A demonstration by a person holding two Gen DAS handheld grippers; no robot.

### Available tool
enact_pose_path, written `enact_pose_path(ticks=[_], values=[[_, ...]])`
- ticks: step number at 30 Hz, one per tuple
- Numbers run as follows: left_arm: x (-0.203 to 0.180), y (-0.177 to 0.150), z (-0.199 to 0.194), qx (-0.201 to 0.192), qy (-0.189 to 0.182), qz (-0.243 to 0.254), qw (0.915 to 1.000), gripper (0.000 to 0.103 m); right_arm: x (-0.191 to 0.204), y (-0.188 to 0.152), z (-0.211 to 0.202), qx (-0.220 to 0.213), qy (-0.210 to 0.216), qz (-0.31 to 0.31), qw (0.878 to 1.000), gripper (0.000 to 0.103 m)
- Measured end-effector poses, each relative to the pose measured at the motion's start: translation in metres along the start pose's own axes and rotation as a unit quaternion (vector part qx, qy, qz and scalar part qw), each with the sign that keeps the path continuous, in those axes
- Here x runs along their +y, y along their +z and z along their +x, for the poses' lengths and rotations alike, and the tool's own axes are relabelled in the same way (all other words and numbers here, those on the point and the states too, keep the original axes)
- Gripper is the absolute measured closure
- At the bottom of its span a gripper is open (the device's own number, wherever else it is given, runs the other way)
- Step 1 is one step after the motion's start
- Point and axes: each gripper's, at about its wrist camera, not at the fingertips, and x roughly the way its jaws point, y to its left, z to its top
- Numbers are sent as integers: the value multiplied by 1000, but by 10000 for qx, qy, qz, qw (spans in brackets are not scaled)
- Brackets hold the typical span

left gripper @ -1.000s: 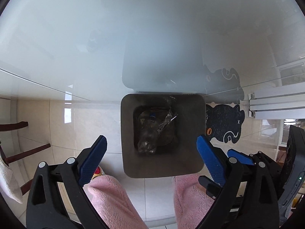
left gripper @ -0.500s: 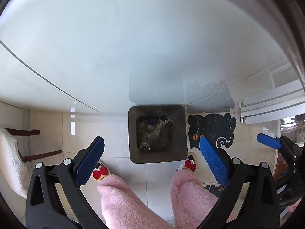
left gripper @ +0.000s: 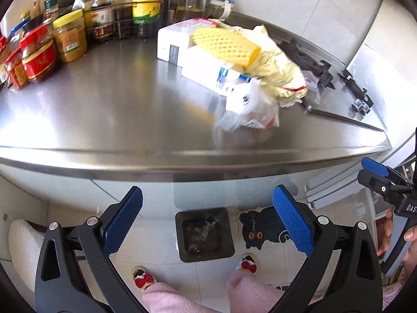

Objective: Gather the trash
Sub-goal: 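Grasp the white plastic bag with the left tool while the right tool grasps the white paper bag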

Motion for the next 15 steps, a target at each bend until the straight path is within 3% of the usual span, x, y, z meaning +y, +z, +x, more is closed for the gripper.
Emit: enact_pose_path(ticks=[3, 8, 15], values=[[-7, 15, -5, -135, -65, 231, 9996, 8, 1, 18, -12, -395, -77, -7, 9992, 3], [-18, 38, -9, -349, -205, 466, 9981, 8, -11, 49, -10, -625, -163, 269, 9975, 3], [-21, 55, 13, -250, -353, 599, 9973, 12, -29, 89, 9, -952, -648, 367, 9927, 6]])
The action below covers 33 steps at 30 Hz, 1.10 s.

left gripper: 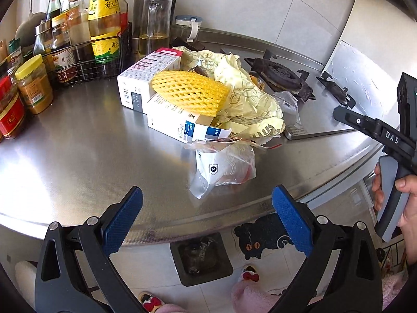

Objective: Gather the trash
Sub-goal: 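Grasp the white plastic bag with the left tool while the right tool grasps the white paper bag, then carry both bags down over the trash bin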

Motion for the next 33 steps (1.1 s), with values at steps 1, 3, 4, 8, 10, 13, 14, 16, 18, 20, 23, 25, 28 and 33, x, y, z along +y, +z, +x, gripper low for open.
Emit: enact_pose_path(ticks=[1, 3, 4, 8, 10, 13, 14, 16, 18, 20, 23, 25, 28, 33], values=[[0, 2, 4, 23, -18, 23, 10000, 14, -2, 4, 7, 6, -39, 31, 10000, 9], [0, 7, 13, 94, -90, 24, 9999, 21, -5, 12, 25, 106, -87, 32, 9999, 27], [0, 9, 17, 127, -113, 17, 9999, 23, -7, 16, 34, 188, -87, 24, 9998, 30], [-2, 16, 30, 198, -152, 74, 9997, 27, -8, 26, 66, 419, -126, -10, 9990, 46], [-2, 17, 36, 258, -164, 96, 9995, 28, -8, 28, 78, 493, -207, -70, 9985, 50], [0, 18, 45, 328, -160, 78, 9993, 28, -11, 28, 92, 664, -191, -30, 9976, 51], [2, 18, 48, 350, -157, 59, 9992, 28, -12, 28, 96, 703, -204, -15, 9973, 51], [3, 18, 53, 369, -179, 19, 9992, 29, -14, 28, 102, 726, -258, -49, 9970, 52], [3, 18, 58, 424, -259, 22, 9988, 50, -13, 27, 108, 794, -294, -139, 9963, 80], [2, 19, 63, 508, -318, 26, 9982, 69, -13, 25, 112, 880, -342, -201, 9953, 90], [0, 20, 62, 455, -310, 61, 9985, 84, -10, 23, 109, 850, -389, -400, 9948, 99], [-1, 20, 58, 388, -284, 79, 9988, 89, -8, 22, 104, 801, -401, -477, 9948, 99], [-4, 21, 52, 335, -286, 111, 9990, 98, -8, 20, 92, 732, -367, -468, 9955, 99], [-10, 20, 34, 247, -268, 159, 9992, 99, -9, 15, 64, 699, -178, -316, 9969, 99]])
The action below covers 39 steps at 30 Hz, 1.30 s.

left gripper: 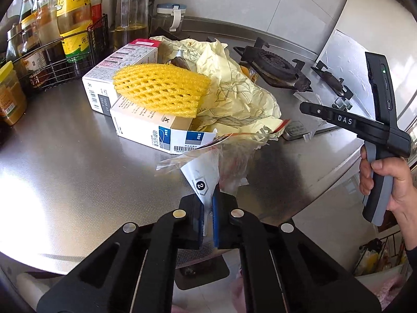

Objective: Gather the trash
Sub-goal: 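Carry both bags down over the trash bin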

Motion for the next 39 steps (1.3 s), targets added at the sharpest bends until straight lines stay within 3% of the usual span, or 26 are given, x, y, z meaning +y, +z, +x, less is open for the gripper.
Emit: enact_pose_path(ticks=[11, 16, 21, 28, 39], values=[[-25, -43, -48, -28, 27, 111, 9999, 99, 30, -56, -64, 128, 646, -164, 9977, 99], [-28, -82, -62, 223, 57, 227, 9995, 99, 45, -90, -86, 382, 1071, -118, 9934, 99], [-19, -122, -62, 566, 20, 95, 9984, 99, 68, -132, -90, 816, 1238, -304, 9885, 99], [-2, -170, -24, 1162, 38, -255, 9929, 99, 81, -185, -39, 1659, 1284, -215, 9775, 99], [40, -255, 99, 2118, 171, -1100, 9709, 99, 71, -270, 86, 2576, 1119, 561, 9581, 99]])
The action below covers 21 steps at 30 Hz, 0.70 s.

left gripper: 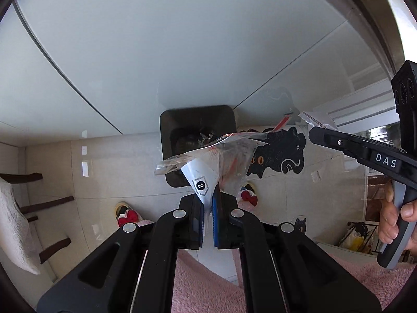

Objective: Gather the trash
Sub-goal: 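Carry both bags down over the trash bin, then open both tools to release the bags into the bin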

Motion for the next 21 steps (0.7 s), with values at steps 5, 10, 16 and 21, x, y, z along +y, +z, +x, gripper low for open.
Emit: enact_pose_path(ticks=[5, 10, 16, 21], values=[[11, 4, 52, 181, 71, -87, 9998, 99, -17, 2, 56, 226, -62, 254, 9994, 99], [15, 10, 91, 277, 43, -144, 9995, 99, -35, 8, 96, 307, -100, 609, 9976, 99], [16, 19, 120, 362, 20, -229, 9991, 98, -47, 14, 124, 363, -24, 1011, 9942, 96], [20, 27, 129, 390, -13, -245, 9989, 88, -51, 22, 132, 281, 65, 1275, 9914, 95]])
